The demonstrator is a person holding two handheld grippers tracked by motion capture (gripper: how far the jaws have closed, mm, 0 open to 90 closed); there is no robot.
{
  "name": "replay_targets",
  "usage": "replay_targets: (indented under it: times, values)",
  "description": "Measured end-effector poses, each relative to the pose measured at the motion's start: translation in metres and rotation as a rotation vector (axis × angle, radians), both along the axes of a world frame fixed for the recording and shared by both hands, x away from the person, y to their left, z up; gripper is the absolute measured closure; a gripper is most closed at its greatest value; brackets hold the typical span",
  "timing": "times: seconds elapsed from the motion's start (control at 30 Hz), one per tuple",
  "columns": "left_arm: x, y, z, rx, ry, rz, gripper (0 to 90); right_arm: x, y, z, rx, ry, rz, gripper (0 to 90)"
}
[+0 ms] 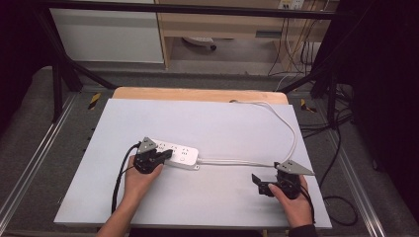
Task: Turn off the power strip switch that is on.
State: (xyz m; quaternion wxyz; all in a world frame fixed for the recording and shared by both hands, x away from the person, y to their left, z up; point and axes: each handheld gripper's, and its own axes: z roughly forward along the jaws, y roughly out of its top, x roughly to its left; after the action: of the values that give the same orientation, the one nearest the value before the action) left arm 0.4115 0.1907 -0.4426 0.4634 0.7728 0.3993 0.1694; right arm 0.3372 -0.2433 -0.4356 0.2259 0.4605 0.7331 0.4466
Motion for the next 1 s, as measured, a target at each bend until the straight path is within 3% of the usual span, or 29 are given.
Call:
replay_targets:
  times: [1.0]
  values:
    - [0.0013,0.0006,-0.0036,-0.013,0.005,0.001,90.0,0.0007,-0.0004,-0.0014,0.005,0.010,-0.006,3.0]
